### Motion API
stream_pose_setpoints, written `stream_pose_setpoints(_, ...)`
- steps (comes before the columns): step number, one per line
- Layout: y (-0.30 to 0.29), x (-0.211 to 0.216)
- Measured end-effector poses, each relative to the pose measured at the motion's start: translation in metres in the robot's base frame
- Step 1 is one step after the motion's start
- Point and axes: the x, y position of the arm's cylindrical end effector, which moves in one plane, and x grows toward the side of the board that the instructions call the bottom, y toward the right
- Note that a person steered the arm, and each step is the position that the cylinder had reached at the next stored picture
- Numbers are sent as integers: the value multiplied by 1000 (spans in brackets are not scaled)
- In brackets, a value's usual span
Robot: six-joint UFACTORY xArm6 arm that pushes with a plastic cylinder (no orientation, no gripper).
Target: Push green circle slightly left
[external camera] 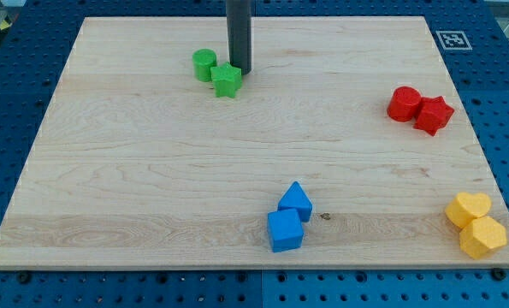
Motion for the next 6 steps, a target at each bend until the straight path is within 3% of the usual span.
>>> stream_pose_setpoints(2, -14, -21)
stream_pose_setpoints(6, -49, -21)
